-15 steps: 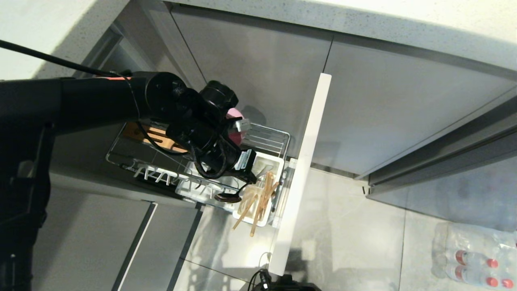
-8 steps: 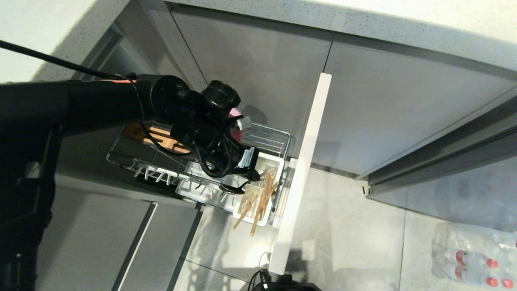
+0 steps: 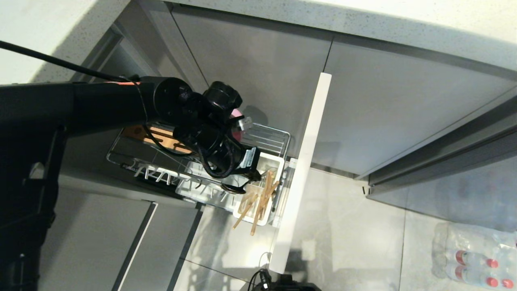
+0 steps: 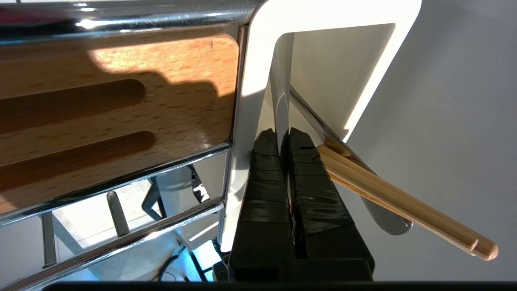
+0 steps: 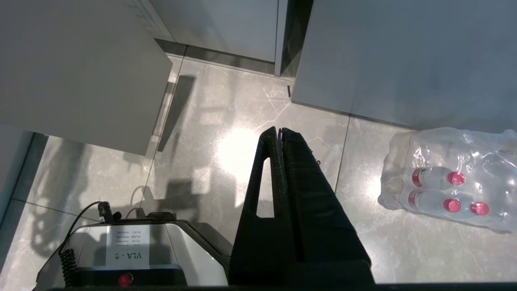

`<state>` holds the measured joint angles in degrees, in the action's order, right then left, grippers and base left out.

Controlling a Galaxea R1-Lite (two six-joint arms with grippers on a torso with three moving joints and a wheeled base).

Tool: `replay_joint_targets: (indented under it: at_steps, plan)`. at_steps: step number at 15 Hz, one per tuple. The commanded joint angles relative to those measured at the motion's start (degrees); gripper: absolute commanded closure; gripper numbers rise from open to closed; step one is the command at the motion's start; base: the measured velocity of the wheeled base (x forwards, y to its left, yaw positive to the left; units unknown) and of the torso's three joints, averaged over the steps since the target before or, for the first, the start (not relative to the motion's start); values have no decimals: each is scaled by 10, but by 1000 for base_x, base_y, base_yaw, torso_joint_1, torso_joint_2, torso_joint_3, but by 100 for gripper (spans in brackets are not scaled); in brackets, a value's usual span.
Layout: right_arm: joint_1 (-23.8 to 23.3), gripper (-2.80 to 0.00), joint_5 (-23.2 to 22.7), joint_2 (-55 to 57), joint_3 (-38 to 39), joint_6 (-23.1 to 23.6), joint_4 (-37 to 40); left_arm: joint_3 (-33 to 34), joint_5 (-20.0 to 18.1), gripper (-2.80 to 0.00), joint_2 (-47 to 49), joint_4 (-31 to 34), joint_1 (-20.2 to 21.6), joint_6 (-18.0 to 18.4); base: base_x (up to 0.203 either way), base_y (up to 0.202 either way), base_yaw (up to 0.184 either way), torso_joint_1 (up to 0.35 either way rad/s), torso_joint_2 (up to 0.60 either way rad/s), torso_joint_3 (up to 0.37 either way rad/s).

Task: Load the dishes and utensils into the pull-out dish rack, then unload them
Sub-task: Pick up the spoon and place it in the cupboard

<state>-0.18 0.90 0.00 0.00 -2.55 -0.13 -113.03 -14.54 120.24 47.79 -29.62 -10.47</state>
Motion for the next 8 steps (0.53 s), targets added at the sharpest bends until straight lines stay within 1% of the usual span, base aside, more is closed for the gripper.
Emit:
replay_joint_targets:
  at_steps: [1,7,8]
  plan:
    - [0,0,0,0,0,0,0,0,4,0,1,2,0,-1,0,0,0,0,0,0]
    - [0,0,0,0,0,0,0,0,11,0,-3,-2,0,-2,0,0,0,0,0,0]
    - [0,0,0,0,0,0,0,0,14,-280,-3,-2,0,-2,0,0,0,0,0,0]
